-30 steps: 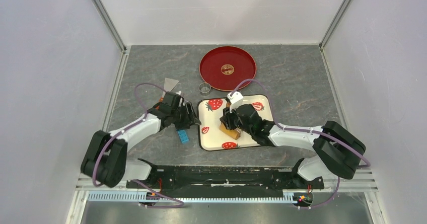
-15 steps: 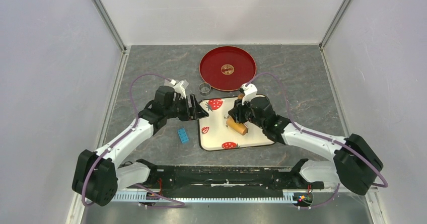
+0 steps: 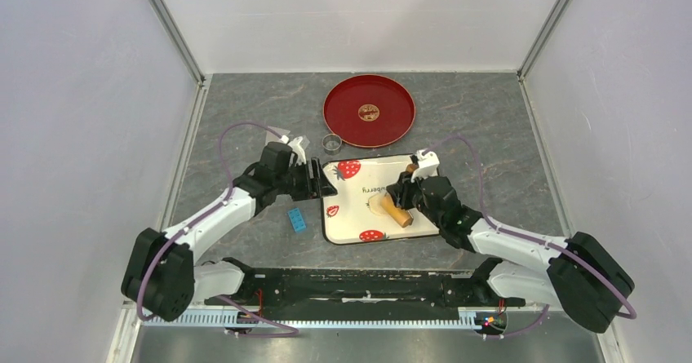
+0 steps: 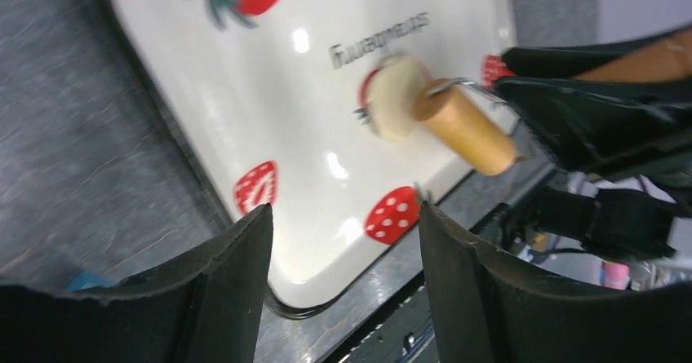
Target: Roll out the dumpling wrappers from the dough
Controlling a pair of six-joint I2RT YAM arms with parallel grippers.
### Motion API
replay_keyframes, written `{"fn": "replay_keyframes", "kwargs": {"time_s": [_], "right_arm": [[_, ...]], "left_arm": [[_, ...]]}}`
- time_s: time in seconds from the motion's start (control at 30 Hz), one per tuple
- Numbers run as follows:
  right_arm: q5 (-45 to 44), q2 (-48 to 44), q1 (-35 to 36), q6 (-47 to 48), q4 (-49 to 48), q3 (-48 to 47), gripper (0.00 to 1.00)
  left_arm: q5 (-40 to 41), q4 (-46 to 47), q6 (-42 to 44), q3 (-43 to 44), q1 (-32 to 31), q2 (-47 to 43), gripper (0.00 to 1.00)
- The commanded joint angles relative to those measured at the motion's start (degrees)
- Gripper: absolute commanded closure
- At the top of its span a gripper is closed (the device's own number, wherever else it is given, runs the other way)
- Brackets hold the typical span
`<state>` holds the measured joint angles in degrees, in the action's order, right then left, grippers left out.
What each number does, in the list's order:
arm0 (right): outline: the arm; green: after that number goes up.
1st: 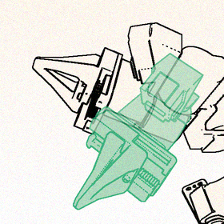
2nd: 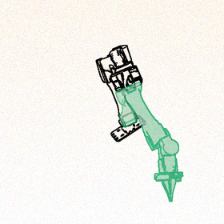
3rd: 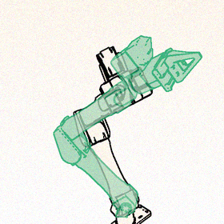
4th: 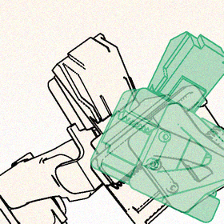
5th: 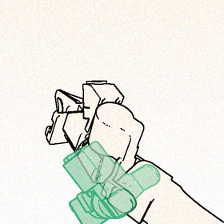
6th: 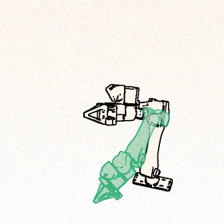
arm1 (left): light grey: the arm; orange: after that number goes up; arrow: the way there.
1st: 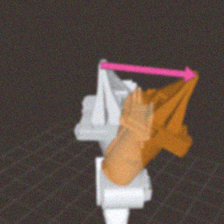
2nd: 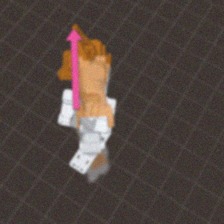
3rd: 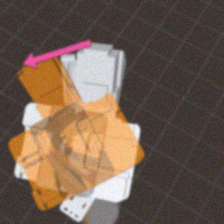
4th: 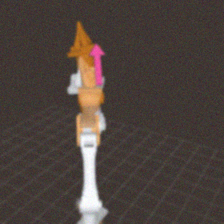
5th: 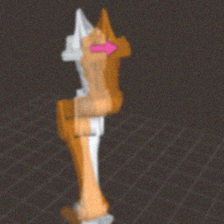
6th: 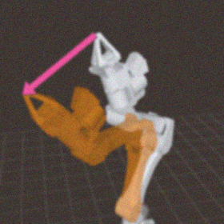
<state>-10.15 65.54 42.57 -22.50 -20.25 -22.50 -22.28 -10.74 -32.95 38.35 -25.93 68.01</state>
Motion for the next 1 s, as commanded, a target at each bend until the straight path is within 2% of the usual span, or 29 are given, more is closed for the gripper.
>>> {"fn": "replay_keyframes", "kwargs": {"time_s": [0.0, 0.17, 0.37, 0.43, 0.47, 0.5, 0.67, 0.97], "right_arm": [[-4.6, -3.3, -0.3, 0.7, -15.2, 3.0, 1.00], [-6.2, -3.9, -0.3, 2.9, -18.0, 2.8, 1.00], [-7.5, -1.8, -0.3, 4.9, -20.4, 0.6, 1.00], [-6.7, 0.1, -0.3, 5.6, -21.1, -0.6, 1.00], [-6.1, 1.3, -0.3, 6.0, -21.5, -1.2, 1.00], [-5.2, 2.5, -0.3, 6.2, -21.9, -1.6, 1.00], [-4.1, 6.2, -0.3, 7.1, -23.3, -3.1, 1.00], [-3.8, 10.8, -0.3, 8.1, -24.5, -4.3, 1.00]], "left_arm": [[6.2, -6.0, -1.9, 1.7, 1.6, 5.3, 0.31], [3.6, -4.6, -1.8, 1.4, 4.4, 12.3, 0.36], [0.9, -0.1, -1.9, 1.4, 4.6, 17.7, 0.49], [1.3, 0.4, -2.3, 1.5, 4.6, 19.2, 0.64], [1.8, 0.3, -2.4, 1.6, 4.6, 20.1, 0.83], [2.4, -0.2, -2.3, 2.0, 4.6, 20.9, 0.96], [5.7, -0.8, -2.2, 1.1, 4.6, 22.7, 0.98], [5.9, 1.1, -2.3, -0.5, 4.6, 24.8, 0.98]]}}
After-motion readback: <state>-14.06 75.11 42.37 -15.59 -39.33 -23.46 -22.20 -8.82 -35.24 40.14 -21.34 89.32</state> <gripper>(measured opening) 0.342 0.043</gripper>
